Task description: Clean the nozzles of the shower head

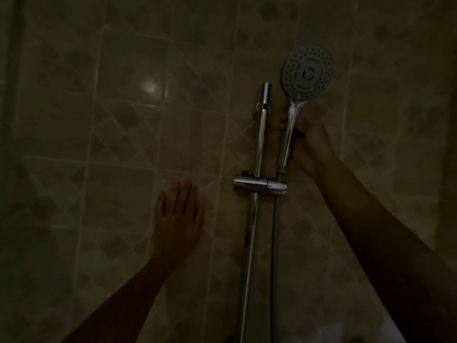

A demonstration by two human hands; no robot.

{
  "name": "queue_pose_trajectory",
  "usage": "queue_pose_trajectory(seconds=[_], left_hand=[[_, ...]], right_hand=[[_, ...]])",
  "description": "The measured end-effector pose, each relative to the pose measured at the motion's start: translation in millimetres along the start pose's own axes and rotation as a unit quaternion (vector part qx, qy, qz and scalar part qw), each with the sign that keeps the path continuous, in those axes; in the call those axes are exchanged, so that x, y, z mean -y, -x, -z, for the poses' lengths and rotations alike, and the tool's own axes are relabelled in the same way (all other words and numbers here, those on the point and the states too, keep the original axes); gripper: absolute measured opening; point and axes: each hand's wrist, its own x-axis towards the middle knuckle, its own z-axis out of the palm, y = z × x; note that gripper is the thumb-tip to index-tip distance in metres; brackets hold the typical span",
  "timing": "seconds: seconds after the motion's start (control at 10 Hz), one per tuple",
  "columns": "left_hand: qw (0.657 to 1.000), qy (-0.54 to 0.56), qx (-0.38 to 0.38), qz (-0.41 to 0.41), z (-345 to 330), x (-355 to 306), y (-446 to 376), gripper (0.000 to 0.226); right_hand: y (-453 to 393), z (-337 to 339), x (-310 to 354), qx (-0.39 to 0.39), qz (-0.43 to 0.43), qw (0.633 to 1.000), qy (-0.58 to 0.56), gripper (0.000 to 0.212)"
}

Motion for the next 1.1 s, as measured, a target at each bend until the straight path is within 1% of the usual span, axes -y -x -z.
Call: queue_pose_trajectory(seconds=[0.1, 0.2, 0.3, 0.4, 0.5, 0.6, 0.7, 0.8, 0.9, 1.0, 1.1], left_hand=[[1.0, 0.0, 0.015, 0.002, 1.3, 0.4, 0.1, 0.059], [1.0, -0.002, 0.029, 0.006, 2.4, 0.8, 0.0, 0.06], [0.999, 0.007, 0.036, 0.004, 2.9, 0.7, -0.1, 0.059], [0.998, 0.016, 0.053, 0.002, 6.9, 0.3, 0.8, 0.061], [0.995, 0.004, 0.097, -0.005, 18.5, -0.3, -2.4, 0.061], [0.987, 0.0, 0.159, -0.01, 34.2, 1.7, -6.9, 0.062], [0.976, 0.003, 0.216, -0.019, 59.8, 1.1, -13.9, 0.062], [0.962, 0.002, 0.269, -0.051, 84.7, 2.0, -23.7, 0.062], [0.939, 0.035, 0.343, -0.013, 102.7, 0.2, -41.3, 0.062], [0.918, 0.07, 0.387, 0.042, 115.8, -3.3, -58.2, 0.052], [0.91, 0.041, 0.413, 0.03, 125.5, -6.1, -58.0, 0.037]], right_hand=[[11.5, 1.7, -9.6, 0.016, -0.059, 0.998, 0.001, 0.025], [20.3, 7.2, -20.5, 0.015, -0.04, 0.998, 0.04, 0.024], [24.8, 5.3, -19.5, -0.019, -0.002, 0.997, 0.077, 0.022], [30.0, 1.8, -20.2, -0.049, 0.014, 0.99, 0.131, 0.029], [33.5, -3.8, -22.2, -0.084, 0.022, 0.977, 0.193, 0.031], [33.6, -7.9, -20.9, -0.122, 0.014, 0.958, 0.258, 0.025], [39.7, -3.3, -20.3, -0.12, -0.009, 0.93, 0.348, 0.026], [56.2, 6.8, -23.4, -0.087, -0.065, 0.903, 0.416, 0.031], [75.7, 11.8, -22.2, -0.04, -0.117, 0.925, 0.358, 0.03], [97.0, 6.9, -16.6, -0.022, -0.133, 0.903, 0.408, 0.03], [112.2, 3.5, -13.8, -0.009, -0.12, 0.834, 0.538, 0.024]])
